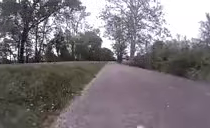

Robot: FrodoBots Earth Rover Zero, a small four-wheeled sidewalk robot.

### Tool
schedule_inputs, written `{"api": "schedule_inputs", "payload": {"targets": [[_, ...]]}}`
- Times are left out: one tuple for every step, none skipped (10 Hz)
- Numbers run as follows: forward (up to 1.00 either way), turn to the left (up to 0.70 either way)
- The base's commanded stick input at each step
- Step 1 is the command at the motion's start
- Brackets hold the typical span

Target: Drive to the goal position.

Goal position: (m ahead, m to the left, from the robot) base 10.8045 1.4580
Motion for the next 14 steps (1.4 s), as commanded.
{"api": "schedule_inputs", "payload": {"targets": [[1.0,0.0],[1.0,0.0],[1.0,0.0],[1.0,-0.28],[1.0,-0.4],[1.0,-0.23],[1.0,-0.1],[1.0,0.0],[1.0,0.0],[1.0,0.0],[1.0,0.0],[1.0,0.0],[1.0,0.0],[1.0,0.0]]}}
